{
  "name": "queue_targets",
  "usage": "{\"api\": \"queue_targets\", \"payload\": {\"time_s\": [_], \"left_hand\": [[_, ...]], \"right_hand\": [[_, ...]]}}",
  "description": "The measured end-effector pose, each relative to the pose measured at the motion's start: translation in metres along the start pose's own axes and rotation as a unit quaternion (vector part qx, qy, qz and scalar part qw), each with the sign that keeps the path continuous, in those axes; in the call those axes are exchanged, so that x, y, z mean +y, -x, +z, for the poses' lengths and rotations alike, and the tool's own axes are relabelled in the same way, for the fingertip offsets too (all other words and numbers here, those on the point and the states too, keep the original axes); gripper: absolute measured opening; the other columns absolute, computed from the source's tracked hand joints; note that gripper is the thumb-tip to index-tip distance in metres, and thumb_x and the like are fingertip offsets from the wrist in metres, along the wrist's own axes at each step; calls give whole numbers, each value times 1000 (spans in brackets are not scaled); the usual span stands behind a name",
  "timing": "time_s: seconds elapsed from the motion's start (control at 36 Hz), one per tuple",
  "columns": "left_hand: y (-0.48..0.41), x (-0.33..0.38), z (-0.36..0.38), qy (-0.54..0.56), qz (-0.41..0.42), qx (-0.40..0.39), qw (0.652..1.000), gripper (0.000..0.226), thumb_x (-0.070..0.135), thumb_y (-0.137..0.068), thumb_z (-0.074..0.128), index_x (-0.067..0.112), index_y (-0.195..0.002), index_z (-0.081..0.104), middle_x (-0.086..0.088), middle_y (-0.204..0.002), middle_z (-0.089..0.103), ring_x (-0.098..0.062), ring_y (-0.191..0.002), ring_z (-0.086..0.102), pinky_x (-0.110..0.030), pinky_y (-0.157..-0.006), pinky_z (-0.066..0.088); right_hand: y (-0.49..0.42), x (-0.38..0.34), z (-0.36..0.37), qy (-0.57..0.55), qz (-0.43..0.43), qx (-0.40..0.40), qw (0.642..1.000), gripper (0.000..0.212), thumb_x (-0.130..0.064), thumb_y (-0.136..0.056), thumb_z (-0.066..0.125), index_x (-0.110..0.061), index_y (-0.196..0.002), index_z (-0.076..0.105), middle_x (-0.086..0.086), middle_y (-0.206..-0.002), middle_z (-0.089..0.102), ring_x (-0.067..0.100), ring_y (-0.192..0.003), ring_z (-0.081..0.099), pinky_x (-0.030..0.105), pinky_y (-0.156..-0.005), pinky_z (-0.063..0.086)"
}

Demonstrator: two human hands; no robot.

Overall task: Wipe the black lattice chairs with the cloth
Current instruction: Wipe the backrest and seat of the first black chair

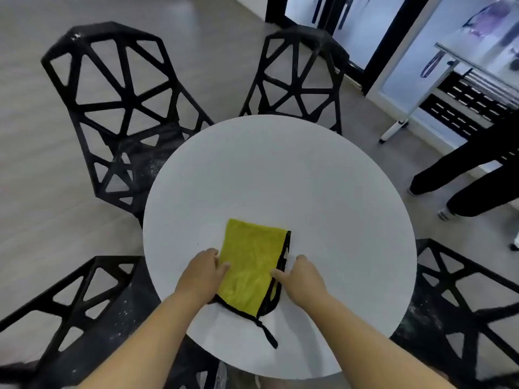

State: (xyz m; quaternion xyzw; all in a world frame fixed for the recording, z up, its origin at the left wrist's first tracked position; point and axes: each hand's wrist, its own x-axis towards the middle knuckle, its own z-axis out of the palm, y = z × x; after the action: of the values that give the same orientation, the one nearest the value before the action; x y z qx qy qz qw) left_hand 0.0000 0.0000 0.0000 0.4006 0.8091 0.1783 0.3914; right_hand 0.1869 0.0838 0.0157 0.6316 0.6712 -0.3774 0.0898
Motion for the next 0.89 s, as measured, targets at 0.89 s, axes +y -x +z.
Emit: {"api": "queue_targets", "payload": {"time_s": [0.89], "left_hand": [[31, 53, 17, 164, -77, 113, 977, 59, -1, -69, 69, 28, -120, 59, 4, -96, 62, -12, -87, 56, -20, -73, 43]], "right_hand": [[-49, 10, -73, -141, -150, -177, 962, 58, -17, -79, 70, -30, -131, 46, -2, -90, 59, 13, -78, 57, 28, -75, 49]]}}
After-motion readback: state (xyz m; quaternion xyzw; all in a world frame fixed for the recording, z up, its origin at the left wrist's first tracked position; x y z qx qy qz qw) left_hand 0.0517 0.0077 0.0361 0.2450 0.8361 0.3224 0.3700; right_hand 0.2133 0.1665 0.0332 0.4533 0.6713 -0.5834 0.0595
